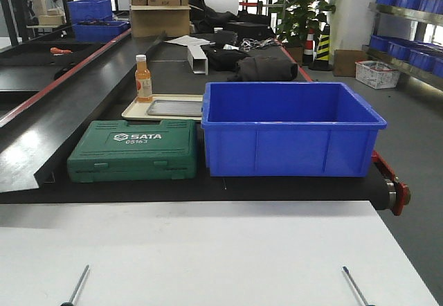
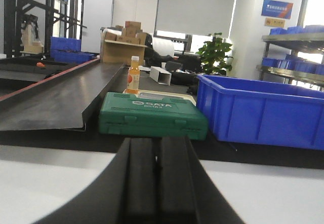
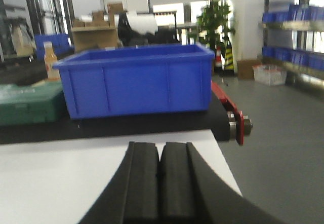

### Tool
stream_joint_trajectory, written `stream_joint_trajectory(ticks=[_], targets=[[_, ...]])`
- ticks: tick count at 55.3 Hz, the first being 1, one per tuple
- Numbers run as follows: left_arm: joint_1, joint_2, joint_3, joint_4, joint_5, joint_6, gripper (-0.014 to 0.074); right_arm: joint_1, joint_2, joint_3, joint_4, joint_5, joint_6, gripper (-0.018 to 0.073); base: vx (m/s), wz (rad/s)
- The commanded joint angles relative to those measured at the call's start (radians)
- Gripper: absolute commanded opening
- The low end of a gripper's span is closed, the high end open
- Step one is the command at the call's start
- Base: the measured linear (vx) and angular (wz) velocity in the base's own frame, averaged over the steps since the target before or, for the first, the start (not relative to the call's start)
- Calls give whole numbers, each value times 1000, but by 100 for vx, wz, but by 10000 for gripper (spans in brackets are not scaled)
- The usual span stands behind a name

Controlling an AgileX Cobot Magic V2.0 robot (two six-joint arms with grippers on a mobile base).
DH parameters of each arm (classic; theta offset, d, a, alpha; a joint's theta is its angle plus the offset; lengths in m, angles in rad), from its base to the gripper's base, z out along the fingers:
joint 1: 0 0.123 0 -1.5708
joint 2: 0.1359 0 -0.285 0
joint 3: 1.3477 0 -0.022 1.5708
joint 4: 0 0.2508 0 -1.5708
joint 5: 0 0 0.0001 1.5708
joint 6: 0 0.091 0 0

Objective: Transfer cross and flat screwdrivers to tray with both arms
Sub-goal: 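Lower both grippers over the two green-handled screwdrivers on the table, then close the left gripper on the cross screwdriver, right on the flat one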

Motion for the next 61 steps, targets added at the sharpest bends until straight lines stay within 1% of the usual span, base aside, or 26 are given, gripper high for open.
stream_joint_trajectory(ticks=[1, 6, 12, 17, 24, 30, 32, 36, 40, 44, 46, 49, 53, 61], targets=[[-3, 7, -89, -6, -97, 3, 4, 1, 44, -73, -6, -81, -3, -8, 0, 0], [-3, 57, -173, -5, -80, 52, 24, 1, 119, -192, -7, 31, -3, -8, 0, 0], [-3, 189, -287, -5, -25, 115, 63, 1, 246, -330, -15, 78, -4, -5, 0, 0], [-3, 323, -356, -5, 20, 126, 109, 1, 352, -393, -15, 79, -4, -1, 0, 0], [-3, 505, -387, -5, 28, 126, 190, 1, 503, -403, -15, 80, -4, 24, 0, 0], [-3, 650, -387, -5, 30, 126, 290, 1, 616, -403, -14, 81, -4, 81, 0, 0], [-3, 691, -387, -6, 28, 126, 328, 1, 650, -403, -14, 76, -4, 107, 0, 0], [-3, 765, -387, -6, 27, 126, 378, 1, 716, -403, -14, 64, -4, 169, 0, 0], [-3, 845, -387, -6, 15, 126, 405, 1, 789, -403, -14, 59, -4, 247, 0, 0], [-3, 929, -391, -9, -11, 94, 409, 1, 862, -403, -12, 56, -3, 323, 0, 0], [-3, 965, -400, -5, -2, 100, 409, 1, 895, -403, -4, 56, -3, 351, 0, 0], [-3, 1025, -431, -5, 39, 108, 409, 1, 944, -403, 11, 56, -1, 389, 0, 0], [-3, 1110, -497, -5, 123, 113, 409, 1, 993, -403, 16, 49, -1, 424, 0, 0], [-3, 1282, -659, -5, 282, 167, 409, 1, 1050, -403, 16, 48, -3, 452, 0, 0]])
